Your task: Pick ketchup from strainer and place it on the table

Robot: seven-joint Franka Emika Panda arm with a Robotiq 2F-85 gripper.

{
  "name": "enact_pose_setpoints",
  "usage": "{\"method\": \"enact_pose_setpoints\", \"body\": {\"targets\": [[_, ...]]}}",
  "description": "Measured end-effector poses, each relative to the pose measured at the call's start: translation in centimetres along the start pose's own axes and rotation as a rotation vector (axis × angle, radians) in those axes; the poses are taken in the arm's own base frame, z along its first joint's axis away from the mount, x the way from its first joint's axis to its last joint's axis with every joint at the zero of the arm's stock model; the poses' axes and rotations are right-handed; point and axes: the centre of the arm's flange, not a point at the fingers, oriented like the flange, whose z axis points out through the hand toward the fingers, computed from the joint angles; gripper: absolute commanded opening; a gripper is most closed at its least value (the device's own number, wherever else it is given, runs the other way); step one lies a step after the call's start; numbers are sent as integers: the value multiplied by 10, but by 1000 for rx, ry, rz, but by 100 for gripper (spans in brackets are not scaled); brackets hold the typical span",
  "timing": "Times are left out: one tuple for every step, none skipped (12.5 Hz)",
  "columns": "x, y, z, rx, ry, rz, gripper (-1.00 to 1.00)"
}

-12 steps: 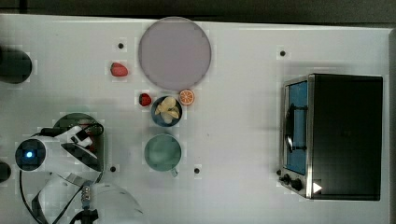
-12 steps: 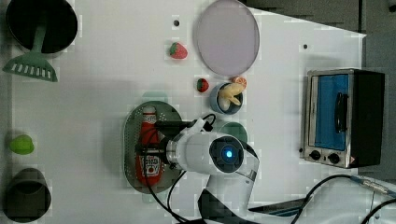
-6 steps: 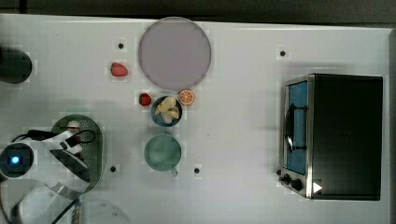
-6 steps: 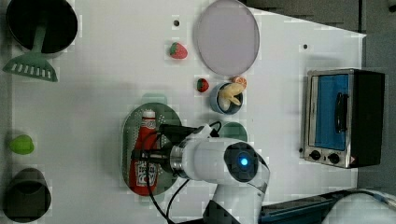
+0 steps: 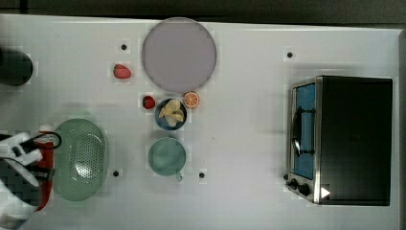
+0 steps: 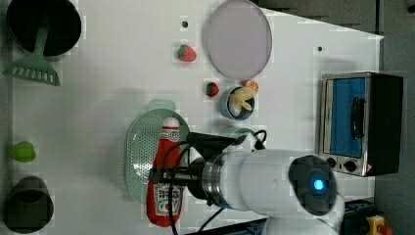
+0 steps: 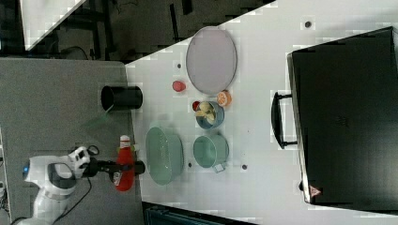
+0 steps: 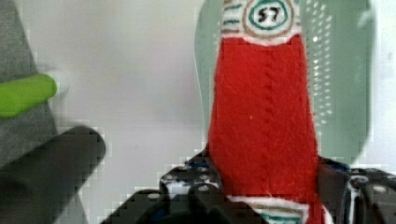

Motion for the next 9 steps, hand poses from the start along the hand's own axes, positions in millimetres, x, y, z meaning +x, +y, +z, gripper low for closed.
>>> {"method": "enact_pose_setpoints", "body": {"targets": [[3, -4, -17, 0, -18, -23, 13], [10, -4, -32, 5, -11, -44, 13], [20, 0, -46, 8, -9, -47, 13], [31, 8, -57, -2, -17, -40, 13], [46, 18, -70, -1, -12, -33, 13], [64, 31, -83, 14, 3, -20, 13], [84, 49, -93, 24, 19, 1, 13], [105, 70, -105, 30, 28, 26, 13], [124, 96, -115, 27, 33, 54, 13]]}}
